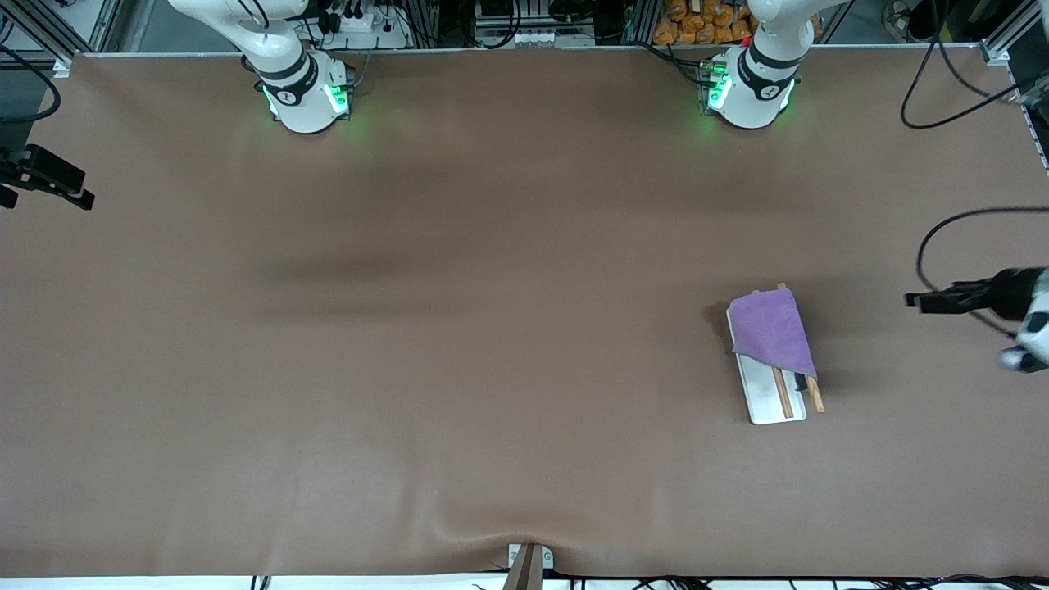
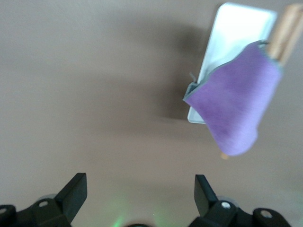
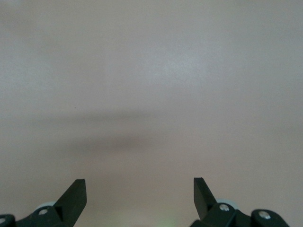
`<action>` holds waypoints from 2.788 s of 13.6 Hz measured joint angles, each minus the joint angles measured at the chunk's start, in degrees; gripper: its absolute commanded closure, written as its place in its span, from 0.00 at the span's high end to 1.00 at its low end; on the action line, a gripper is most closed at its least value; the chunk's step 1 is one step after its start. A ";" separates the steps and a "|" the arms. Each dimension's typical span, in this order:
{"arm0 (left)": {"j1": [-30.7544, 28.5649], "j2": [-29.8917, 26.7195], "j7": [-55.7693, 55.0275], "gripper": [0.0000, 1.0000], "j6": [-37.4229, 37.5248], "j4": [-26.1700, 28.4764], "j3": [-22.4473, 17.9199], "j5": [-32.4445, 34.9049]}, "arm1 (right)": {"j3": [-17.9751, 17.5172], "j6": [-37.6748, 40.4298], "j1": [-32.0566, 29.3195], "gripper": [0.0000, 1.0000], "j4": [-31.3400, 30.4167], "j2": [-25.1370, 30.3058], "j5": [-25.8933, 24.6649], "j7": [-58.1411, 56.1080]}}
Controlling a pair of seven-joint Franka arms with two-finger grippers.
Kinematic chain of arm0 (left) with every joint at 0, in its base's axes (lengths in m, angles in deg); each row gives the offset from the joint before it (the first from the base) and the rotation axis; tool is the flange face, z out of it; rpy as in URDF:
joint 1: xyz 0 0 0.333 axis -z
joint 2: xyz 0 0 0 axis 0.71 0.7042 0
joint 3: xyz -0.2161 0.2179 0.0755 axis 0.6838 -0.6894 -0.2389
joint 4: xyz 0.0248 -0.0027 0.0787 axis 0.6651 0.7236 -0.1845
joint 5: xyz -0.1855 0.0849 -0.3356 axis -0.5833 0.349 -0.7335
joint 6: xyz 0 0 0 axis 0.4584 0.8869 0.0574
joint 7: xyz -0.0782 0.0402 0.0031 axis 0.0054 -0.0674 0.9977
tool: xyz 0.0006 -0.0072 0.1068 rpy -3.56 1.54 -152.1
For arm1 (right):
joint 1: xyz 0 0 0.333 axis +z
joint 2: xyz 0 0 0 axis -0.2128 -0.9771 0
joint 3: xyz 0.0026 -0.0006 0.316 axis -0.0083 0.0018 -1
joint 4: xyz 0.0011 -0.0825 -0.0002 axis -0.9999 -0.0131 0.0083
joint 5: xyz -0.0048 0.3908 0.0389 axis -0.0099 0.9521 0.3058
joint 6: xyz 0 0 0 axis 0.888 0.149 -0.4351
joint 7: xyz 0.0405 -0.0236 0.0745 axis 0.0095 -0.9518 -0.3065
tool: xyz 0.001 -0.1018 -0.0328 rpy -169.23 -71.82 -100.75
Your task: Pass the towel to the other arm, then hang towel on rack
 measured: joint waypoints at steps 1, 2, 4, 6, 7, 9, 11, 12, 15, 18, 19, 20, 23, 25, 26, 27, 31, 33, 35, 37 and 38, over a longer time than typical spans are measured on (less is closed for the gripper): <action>0.02 -2.71 0.00 1.00 0.07 -0.06 0.59 -0.01 | 0.00 0.01 0.00 1.00 -0.01 -0.02 0.00 0.00; 0.07 -5.31 -0.03 1.00 0.09 -0.08 1.35 -0.02 | 0.00 0.03 0.00 1.00 -0.03 -0.03 0.00 0.00; 0.23 -10.06 -0.09 1.00 0.14 -0.03 2.31 -0.02 | -0.01 0.08 0.01 1.00 -0.09 -0.07 0.00 0.00; 0.20 -13.32 0.04 1.00 0.41 0.12 2.38 -0.01 | -0.01 0.08 0.01 1.00 -0.11 -0.07 0.00 0.00; 0.09 -14.17 0.56 1.00 0.42 0.12 2.19 -0.01 | 0.00 0.09 0.01 1.00 -0.11 -0.07 0.00 0.00; -0.15 -14.61 2.56 1.00 0.37 -0.08 1.74 0.32 | 0.00 0.10 0.01 1.00 -0.11 -0.07 0.00 0.00; -0.10 -14.62 3.54 1.00 0.28 -0.31 2.04 3.30 | 0.00 0.10 0.01 1.00 -0.12 -0.07 0.00 0.00; -0.01 -14.69 3.58 1.00 0.28 -0.56 2.34 3.52 | 0.00 0.10 0.01 1.00 -0.11 -0.07 0.00 0.00; 0.23 -16.10 3.58 1.00 0.32 -0.71 3.05 1.82 | 0.02 0.10 0.01 1.00 -0.11 -0.07 0.00 0.00; 3.08 -17.57 3.59 1.00 0.34 -0.56 2.18 1.99 | 0.03 0.10 0.01 1.00 -0.12 -0.07 0.00 0.00; 6.71 -17.84 3.59 1.00 0.35 -0.51 -0.96 2.40 | 0.05 0.10 0.01 1.00 -0.11 -0.07 0.00 0.00; 10.28 -18.14 3.59 1.00 0.42 -0.32 -4.20 2.46 | 0.04 0.08 0.01 1.00 -0.11 -0.07 0.00 0.00; 15.18 -19.38 3.59 1.00 0.54 1.77 -8.15 2.47 | 0.04 0.07 0.01 1.00 -0.12 -0.07 0.00 0.00; 17.24 -19.84 3.59 1.00 0.40 2.86 -10.02 2.48 | 0.05 0.07 0.01 1.00 -0.12 -0.07 0.00 0.00; 17.77 -20.21 3.59 1.00 0.01 3.69 -10.36 2.48 | 0.05 0.07 0.01 1.00 -0.12 -0.07 0.00 0.00; 18.14 -20.82 3.59 1.00 -1.15 5.01 -10.52 2.48 | 0.05 0.07 0.01 1.00 -0.11 -0.07 0.00 0.00; 19.70 -23.08 3.07 1.00 -4.13 8.87 -10.44 2.48 | 0.04 0.01 0.01 1.00 -0.12 -0.07 0.00 0.00; 20.38 -23.56 1.11 1.00 -4.10 9.37 -9.88 2.47 | 0.05 -0.01 0.01 1.00 -0.12 -0.07 0.00 0.00; 20.99 -23.63 -0.56 1.00 -3.81 9.51 -9.69 2.48 | 0.05 -0.02 0.01 1.00 -0.12 -0.07 0.00 0.00; 21.33 -23.83 -1.25 1.00 -3.16 9.55 -9.41 2.48 | 0.05 -0.03 0.01 1.00 -0.12 -0.07 0.00 0.00; 21.38 -24.10 -1.41 1.00 -2.80 9.59 -9.07 2.48 | 0.04 -0.03 0.01 1.00 -0.12 -0.07 0.00 0.00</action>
